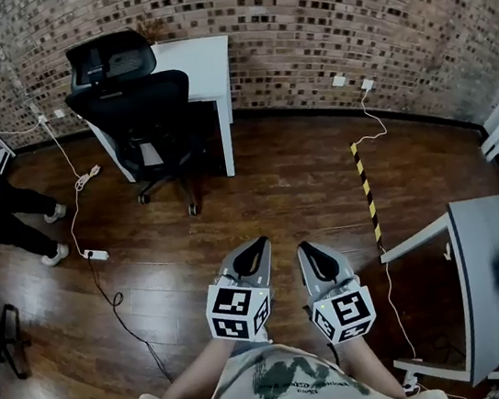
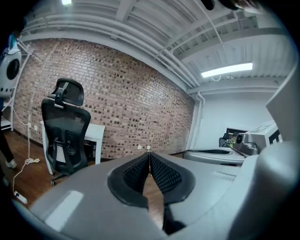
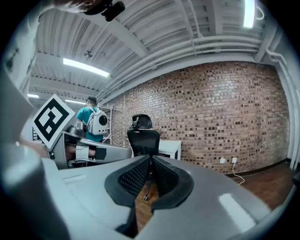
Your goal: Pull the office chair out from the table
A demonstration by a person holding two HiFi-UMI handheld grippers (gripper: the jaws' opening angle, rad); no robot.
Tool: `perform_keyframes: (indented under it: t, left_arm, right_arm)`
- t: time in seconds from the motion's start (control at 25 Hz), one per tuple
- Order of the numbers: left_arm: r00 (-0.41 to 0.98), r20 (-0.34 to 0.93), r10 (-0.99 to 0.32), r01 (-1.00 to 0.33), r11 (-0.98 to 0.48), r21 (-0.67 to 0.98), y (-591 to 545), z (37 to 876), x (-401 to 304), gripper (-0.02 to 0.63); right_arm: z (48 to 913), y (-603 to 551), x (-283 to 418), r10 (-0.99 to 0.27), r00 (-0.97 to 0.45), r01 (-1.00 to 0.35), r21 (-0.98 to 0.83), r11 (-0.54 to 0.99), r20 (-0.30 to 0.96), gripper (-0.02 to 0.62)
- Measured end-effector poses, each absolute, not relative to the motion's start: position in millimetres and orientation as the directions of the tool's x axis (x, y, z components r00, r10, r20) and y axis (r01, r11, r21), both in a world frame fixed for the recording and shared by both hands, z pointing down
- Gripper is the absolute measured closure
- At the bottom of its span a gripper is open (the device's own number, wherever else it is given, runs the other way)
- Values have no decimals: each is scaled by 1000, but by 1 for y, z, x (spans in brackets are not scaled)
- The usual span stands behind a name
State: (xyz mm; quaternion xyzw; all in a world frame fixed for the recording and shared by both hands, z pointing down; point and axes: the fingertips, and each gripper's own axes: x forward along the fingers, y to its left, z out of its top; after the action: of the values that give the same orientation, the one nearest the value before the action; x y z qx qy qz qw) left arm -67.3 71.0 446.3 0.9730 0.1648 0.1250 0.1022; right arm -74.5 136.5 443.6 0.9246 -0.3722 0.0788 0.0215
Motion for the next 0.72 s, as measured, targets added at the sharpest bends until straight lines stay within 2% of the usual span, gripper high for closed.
perform_keyframes:
  t: [0.4,0.72]
  left_arm:
    - [904,200,378,326,-912,250,52,443,-12,589]
    - [913,226,340,281,-925,255,42,457,24,589]
  right_arm:
    - [443,118,-21,-659,733,-666,-17,-745,171,594]
    - [456,114,21,-682,709,-689,-28,-724,178,594]
